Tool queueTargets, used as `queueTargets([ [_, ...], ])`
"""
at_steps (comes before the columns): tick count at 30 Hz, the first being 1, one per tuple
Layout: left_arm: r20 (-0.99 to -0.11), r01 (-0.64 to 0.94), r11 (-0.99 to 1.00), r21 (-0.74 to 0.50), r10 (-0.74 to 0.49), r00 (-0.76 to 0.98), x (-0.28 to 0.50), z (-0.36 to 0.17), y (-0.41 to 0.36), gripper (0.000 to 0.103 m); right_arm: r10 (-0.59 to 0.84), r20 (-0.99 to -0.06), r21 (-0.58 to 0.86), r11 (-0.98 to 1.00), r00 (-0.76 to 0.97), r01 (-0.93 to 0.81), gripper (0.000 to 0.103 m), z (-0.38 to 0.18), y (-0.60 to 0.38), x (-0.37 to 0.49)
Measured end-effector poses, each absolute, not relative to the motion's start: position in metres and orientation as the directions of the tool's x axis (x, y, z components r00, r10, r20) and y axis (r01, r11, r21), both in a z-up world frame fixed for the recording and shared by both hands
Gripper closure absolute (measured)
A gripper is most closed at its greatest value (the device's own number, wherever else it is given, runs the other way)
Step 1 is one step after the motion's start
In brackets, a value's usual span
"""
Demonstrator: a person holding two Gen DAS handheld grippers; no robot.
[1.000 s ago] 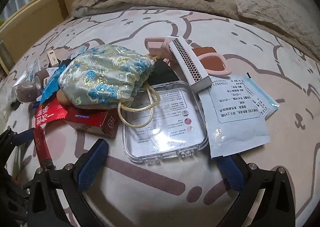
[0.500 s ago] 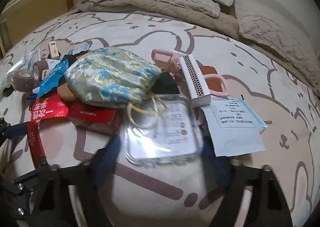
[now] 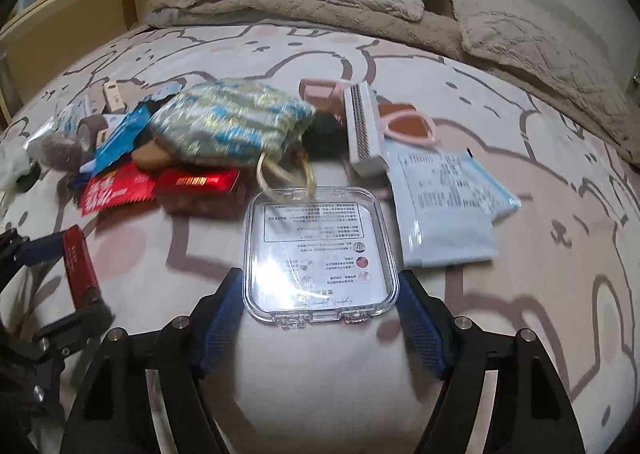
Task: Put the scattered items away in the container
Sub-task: 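Lift the red lighter and clear case off the sheet with both tools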
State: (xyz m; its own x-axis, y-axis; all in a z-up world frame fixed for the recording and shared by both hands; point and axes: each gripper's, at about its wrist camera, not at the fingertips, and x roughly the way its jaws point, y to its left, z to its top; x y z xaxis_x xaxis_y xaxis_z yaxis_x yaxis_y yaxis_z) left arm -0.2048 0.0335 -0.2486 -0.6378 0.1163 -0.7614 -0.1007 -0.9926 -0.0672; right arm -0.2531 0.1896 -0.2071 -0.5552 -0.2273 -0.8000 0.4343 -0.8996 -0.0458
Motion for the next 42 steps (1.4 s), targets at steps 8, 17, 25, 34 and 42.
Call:
queueTargets([
  [8, -0.771, -0.105, -0.992, -0.074, 0.123, -0.625, -0.179, -0.246, 0.035, 0.020, -0.223, -0.826, -0.037, -0.895, -0.518, 0.444, 0.027, -0.204, 0.201, -0.210],
  [17, -0.783, -0.120, -0.992, -0.035, 0.102, -0.614, -0.139, -0.246, 0.040, 0.020, -0.217, -0.849, -0.029, -0.892, -0.482, 0.452, 0.027, -0.202, 0.215, -0.164],
  [25, -0.787, -0.115, -0.993, -0.036, 0.099, -0.608, -0.115, -0.246, 0.039, 0.020, -0.216, -0.860, -0.027, -0.885, -0.462, 0.464, 0.027, -0.201, 0.222, -0.128],
  [34, -0.788, -0.109, -0.993, -0.035, 0.094, -0.608, -0.092, -0.246, 0.040, 0.020, -0.230, -0.874, 0.000, -0.881, -0.428, 0.472, 0.027, -0.201, 0.225, -0.101],
  [42, -0.783, -0.105, -0.994, -0.017, 0.079, -0.617, -0.080, -0.248, 0.043, 0.020, -0.253, -0.868, 0.025, -0.881, -0.427, 0.472, 0.016, -0.205, 0.228, -0.093],
])
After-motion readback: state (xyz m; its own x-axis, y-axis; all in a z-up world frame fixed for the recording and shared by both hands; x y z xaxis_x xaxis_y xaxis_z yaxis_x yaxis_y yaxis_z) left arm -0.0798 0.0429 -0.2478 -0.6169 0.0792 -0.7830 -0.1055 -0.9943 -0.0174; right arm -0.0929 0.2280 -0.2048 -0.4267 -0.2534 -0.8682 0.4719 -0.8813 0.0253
